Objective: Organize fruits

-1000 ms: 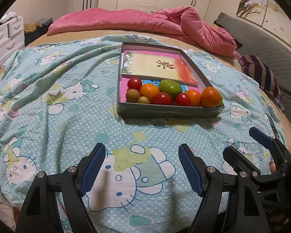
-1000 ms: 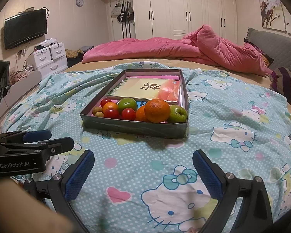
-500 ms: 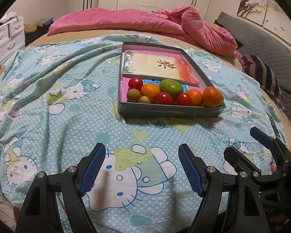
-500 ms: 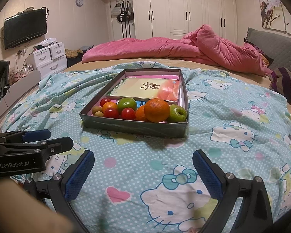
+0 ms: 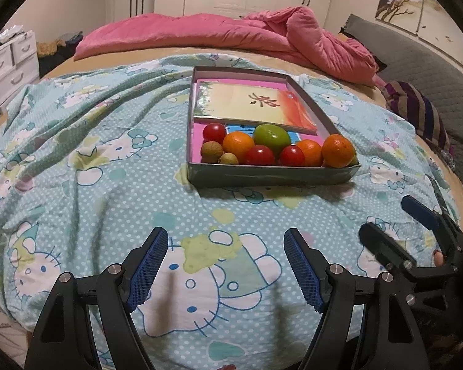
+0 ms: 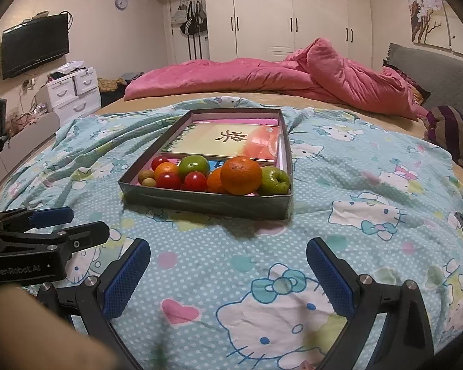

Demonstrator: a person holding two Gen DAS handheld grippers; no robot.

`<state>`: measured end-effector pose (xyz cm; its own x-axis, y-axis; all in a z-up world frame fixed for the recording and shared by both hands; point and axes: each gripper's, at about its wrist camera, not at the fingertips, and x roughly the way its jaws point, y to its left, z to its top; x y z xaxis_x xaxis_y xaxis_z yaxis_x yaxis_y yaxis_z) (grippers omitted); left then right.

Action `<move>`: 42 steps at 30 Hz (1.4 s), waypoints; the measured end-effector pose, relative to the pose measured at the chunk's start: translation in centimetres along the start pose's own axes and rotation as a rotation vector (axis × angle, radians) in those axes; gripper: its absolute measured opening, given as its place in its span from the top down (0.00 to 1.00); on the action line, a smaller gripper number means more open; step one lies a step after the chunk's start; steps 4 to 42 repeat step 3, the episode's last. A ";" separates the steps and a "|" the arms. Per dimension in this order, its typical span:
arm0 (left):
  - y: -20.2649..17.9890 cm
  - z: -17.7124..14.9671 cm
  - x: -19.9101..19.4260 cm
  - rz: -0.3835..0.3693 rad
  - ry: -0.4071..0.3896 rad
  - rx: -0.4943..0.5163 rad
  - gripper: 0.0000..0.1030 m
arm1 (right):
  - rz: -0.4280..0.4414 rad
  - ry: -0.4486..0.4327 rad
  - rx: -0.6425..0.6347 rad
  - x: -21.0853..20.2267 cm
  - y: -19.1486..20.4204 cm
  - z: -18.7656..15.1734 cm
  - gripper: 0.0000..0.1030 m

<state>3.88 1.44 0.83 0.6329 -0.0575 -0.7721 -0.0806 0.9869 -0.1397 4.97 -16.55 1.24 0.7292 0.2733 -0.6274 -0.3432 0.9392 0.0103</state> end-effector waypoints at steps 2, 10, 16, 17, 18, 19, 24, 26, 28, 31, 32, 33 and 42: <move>0.5 0.3 0.3 -0.012 0.012 -0.015 0.24 | -0.008 -0.003 0.012 0.1 -0.4 0.2 0.01; 1.1 0.6 0.5 -0.002 0.009 -0.036 0.24 | -0.014 -0.003 0.016 0.2 -0.6 0.3 0.01; 1.1 0.6 0.5 -0.002 0.009 -0.036 0.24 | -0.014 -0.003 0.016 0.2 -0.6 0.3 0.01; 1.1 0.6 0.5 -0.002 0.009 -0.036 0.24 | -0.014 -0.003 0.016 0.2 -0.6 0.3 0.01; 1.1 0.6 0.5 -0.002 0.009 -0.036 0.24 | -0.014 -0.003 0.016 0.2 -0.6 0.3 0.01; 1.1 0.6 0.5 -0.002 0.009 -0.036 0.24 | -0.014 -0.003 0.016 0.2 -0.6 0.3 0.01; 1.1 0.6 0.5 -0.002 0.009 -0.036 0.24 | -0.014 -0.003 0.016 0.2 -0.6 0.3 0.01; 1.1 0.6 0.5 -0.002 0.009 -0.036 0.24 | -0.014 -0.003 0.016 0.2 -0.6 0.3 0.01; 1.1 0.6 0.5 -0.002 0.009 -0.036 0.24 | -0.014 -0.003 0.016 0.2 -0.6 0.3 0.01; 1.1 0.6 0.5 -0.002 0.009 -0.036 0.24 | -0.014 -0.003 0.016 0.2 -0.6 0.3 0.01; 1.1 0.6 0.5 -0.002 0.009 -0.036 0.24 | -0.014 -0.003 0.016 0.2 -0.6 0.3 0.01; 1.1 0.6 0.5 -0.002 0.009 -0.036 0.24 | -0.014 -0.003 0.016 0.2 -0.6 0.3 0.01; 1.1 0.6 0.5 -0.002 0.009 -0.036 0.24 | -0.014 -0.003 0.016 0.2 -0.6 0.3 0.01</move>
